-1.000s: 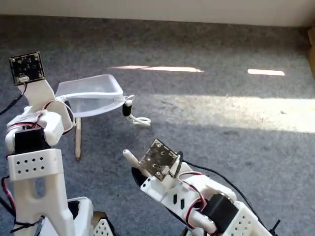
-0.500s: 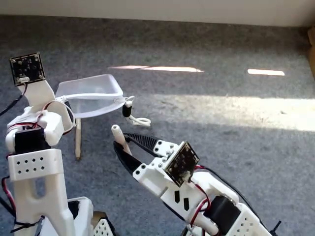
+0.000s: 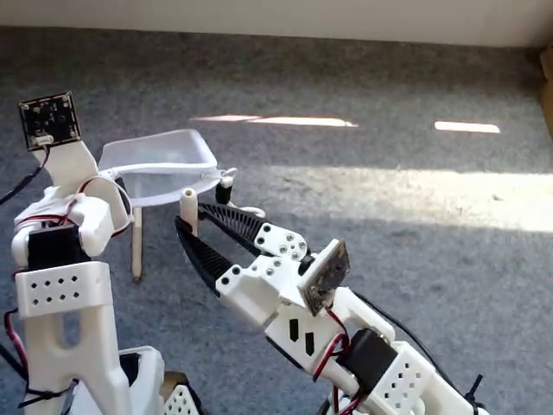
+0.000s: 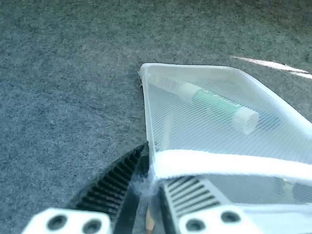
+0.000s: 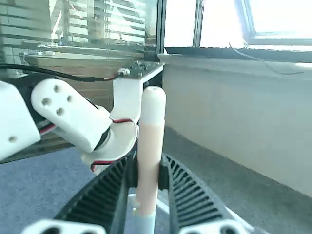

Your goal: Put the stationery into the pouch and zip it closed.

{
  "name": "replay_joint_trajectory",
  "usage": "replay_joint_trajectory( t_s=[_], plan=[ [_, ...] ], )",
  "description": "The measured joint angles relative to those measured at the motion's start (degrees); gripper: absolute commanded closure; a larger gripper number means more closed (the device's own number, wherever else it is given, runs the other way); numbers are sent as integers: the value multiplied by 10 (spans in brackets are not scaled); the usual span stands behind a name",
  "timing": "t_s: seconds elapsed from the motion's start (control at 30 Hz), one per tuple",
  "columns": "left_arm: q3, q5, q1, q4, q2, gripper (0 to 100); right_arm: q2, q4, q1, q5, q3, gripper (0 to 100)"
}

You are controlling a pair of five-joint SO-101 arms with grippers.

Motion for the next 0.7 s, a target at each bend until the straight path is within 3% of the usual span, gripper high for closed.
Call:
replay_joint_trajectory(
  t_s=[0.1, 0.37, 0.7],
  plan=[
    [-16, 0, 25, 18, 8, 993, -43, -9, 1, -41, 28, 994],
    [-183, 1, 69, 141, 11, 993, -279, -11, 40, -52, 111, 994],
    [-277, 1, 104, 174, 36, 993, -286, -76, 92, -56, 146, 994]
  ],
)
